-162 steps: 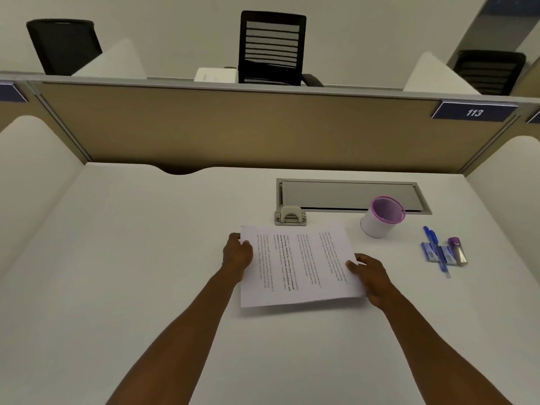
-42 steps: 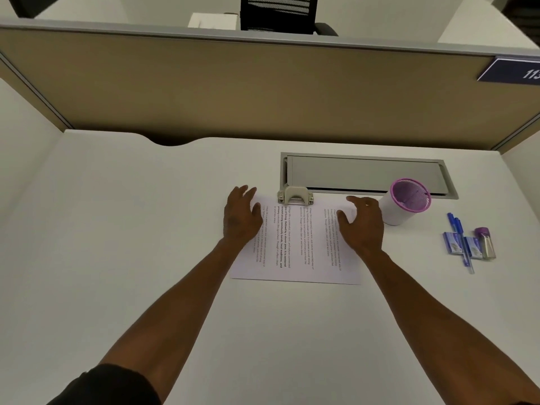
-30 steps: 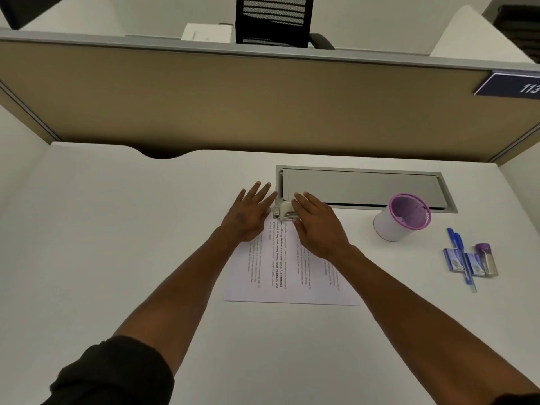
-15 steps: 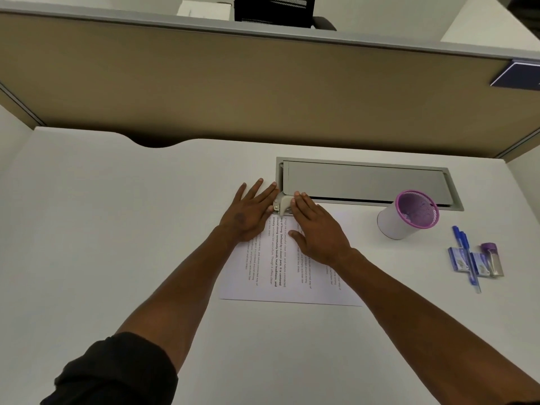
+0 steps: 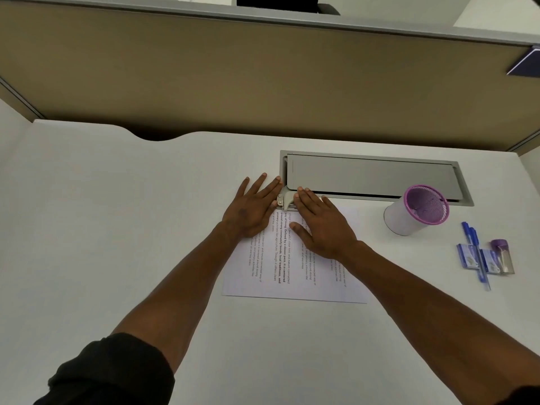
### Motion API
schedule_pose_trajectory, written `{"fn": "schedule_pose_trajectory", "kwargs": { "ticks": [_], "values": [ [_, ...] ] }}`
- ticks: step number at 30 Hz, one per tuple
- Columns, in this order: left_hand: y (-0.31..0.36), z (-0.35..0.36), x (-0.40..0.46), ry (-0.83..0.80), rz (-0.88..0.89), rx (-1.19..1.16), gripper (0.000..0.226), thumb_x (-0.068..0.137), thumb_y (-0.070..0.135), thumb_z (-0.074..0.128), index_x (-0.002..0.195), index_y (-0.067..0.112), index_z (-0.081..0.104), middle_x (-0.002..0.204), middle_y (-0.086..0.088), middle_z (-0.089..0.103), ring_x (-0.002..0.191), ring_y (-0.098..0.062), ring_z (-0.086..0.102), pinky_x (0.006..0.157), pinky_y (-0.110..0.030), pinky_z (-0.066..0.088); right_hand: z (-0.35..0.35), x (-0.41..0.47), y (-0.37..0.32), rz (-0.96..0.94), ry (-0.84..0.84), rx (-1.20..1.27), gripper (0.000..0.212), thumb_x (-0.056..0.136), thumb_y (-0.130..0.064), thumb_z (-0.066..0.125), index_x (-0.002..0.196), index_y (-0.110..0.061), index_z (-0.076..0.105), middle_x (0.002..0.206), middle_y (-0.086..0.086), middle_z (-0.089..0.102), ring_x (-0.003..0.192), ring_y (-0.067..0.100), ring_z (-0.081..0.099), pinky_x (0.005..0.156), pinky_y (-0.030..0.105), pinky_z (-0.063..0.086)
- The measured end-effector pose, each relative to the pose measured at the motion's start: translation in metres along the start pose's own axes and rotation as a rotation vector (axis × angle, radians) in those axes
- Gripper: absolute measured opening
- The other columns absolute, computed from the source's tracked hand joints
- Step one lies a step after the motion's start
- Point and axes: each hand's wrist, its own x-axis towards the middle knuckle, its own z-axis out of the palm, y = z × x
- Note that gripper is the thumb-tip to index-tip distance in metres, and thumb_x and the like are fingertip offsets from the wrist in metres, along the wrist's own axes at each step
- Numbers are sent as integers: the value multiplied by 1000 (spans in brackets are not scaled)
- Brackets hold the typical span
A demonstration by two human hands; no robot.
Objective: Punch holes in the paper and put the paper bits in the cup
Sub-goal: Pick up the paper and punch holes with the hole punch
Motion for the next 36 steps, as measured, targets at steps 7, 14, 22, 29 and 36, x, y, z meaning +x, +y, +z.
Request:
{"fn": "schedule_pose_trajectory", "kwargs": {
  "ticks": [7, 14, 22, 29, 36],
  "values": [
    [0, 1, 0, 0, -3, 9, 63, 101, 48, 5, 159, 26, 5, 167, 5, 4, 155, -20, -3, 125, -50, 0, 3, 4, 2, -6, 18, 6, 74, 97, -62, 17, 155, -16, 18, 162, 4, 18, 150, 17, 14, 121, 36, 7],
    [0, 3, 0, 7, -2, 21, 61, 102, 48, 7, 159, 26, 5, 167, 5, 4, 155, -20, -3, 125, -50, 1, 0, 3, 4, -28, 7, 14, 75, 96, -63, 18, 155, -17, 15, 163, 4, 14, 151, 18, 12, 121, 37, 11],
    [1, 0, -2, 23, 3, 10, 61, 101, 47, 5, 159, 25, 7, 167, 5, 6, 155, -19, -2, 125, -50, 2, -3, -5, 9, -60, -7, -67, 75, 97, -63, 13, 156, -17, 1, 164, 1, -4, 150, 14, -9, 122, 45, 7],
    [2, -2, -4, 22, 0, 0, 61, 102, 46, 5, 159, 25, 8, 167, 5, 6, 155, -20, -1, 125, -50, 2, -3, -11, 5, -22, 81, 60, 72, 98, -61, 21, 156, -24, 1, 165, -1, -4, 151, 15, -6, 123, 44, 10],
    [1, -1, -2, 5, -7, -3, 57, 106, 42, 13, 159, 26, 5, 167, 7, 3, 155, -19, -4, 125, -50, 1, -1, -44, 1, 282, 253, 262, 71, 97, -57, 34, 156, -25, 11, 164, 2, 8, 151, 21, 11, 120, 36, 13]
  ]
}}
